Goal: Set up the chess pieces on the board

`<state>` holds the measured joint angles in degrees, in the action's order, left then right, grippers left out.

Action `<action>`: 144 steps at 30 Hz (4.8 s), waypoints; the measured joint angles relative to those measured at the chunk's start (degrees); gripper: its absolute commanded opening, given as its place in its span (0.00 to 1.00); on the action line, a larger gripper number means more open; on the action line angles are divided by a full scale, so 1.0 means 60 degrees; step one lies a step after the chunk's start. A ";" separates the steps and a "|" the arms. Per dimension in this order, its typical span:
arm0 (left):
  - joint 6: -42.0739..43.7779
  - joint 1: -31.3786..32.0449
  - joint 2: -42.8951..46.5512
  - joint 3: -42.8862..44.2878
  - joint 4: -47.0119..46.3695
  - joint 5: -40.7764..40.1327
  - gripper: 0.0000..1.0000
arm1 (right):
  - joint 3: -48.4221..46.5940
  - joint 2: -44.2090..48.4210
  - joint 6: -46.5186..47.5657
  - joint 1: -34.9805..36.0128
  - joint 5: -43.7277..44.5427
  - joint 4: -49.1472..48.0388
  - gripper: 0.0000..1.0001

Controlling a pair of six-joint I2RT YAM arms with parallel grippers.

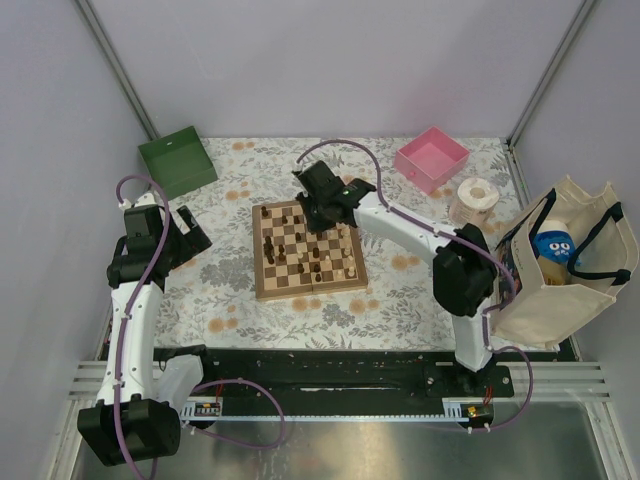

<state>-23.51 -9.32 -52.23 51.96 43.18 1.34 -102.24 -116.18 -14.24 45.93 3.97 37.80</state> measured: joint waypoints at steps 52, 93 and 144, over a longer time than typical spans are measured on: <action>0.0000 0.0000 0.0000 0.0000 0.0000 0.0004 0.99 | 0.2000 -0.0025 -0.0678 -0.0871 0.0259 -0.0667 0.22; 0.0000 0.0000 0.0000 -0.0004 0.0000 0.0004 0.99 | 0.3235 0.1311 -0.0678 -0.0237 -0.0499 -0.1045 0.38; 0.0000 0.0000 -0.0004 -0.0011 0.0000 0.0004 0.99 | 0.3220 0.0583 -0.0663 -0.0568 0.0229 -0.1118 0.31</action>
<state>-23.51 -9.32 -52.25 51.90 43.18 1.37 -82.91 -112.68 -18.22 42.52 5.34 31.09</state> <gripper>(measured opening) 0.988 0.279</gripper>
